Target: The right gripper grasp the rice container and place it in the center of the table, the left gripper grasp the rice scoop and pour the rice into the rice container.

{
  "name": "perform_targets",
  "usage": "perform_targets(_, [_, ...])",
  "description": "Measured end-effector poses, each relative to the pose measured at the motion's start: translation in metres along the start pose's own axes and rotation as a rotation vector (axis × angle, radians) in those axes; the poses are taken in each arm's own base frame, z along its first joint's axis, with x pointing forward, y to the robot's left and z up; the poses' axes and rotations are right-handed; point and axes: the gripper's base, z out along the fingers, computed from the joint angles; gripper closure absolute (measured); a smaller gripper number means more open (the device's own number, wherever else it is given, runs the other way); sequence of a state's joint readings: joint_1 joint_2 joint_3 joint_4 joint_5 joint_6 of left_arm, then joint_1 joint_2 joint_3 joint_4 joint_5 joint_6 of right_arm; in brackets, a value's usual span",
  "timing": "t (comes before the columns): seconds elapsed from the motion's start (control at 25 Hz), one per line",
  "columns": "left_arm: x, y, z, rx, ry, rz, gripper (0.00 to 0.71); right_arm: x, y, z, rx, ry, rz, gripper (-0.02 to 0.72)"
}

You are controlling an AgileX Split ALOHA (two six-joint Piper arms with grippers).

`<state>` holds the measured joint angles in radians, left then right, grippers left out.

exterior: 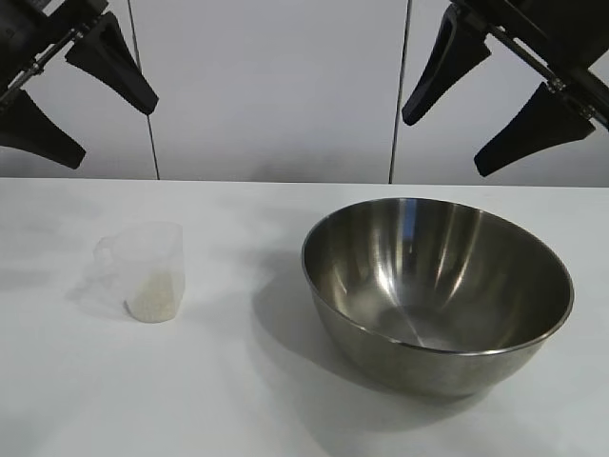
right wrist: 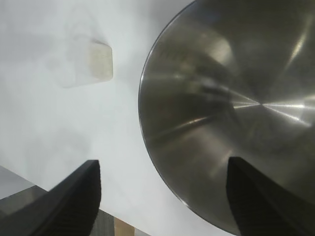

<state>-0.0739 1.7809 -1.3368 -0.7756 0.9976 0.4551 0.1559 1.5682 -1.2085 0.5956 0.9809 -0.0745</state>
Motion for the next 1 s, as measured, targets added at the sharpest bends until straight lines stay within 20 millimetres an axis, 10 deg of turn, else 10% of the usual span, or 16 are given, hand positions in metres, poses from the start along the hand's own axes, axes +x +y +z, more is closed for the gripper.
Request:
perform_targets(0.6, [0.0, 0.0, 0.0, 0.0, 0.0, 0.0, 0.023, 0.0, -0.009, -0.01, 0.165, 0.068, -0.117, 0.209])
perform_targets(1.0, [0.0, 0.0, 0.0, 0.0, 0.0, 0.0, 0.023, -0.01, -0.062, -0.024, 0.453, 0.106, -0.069, 0.209])
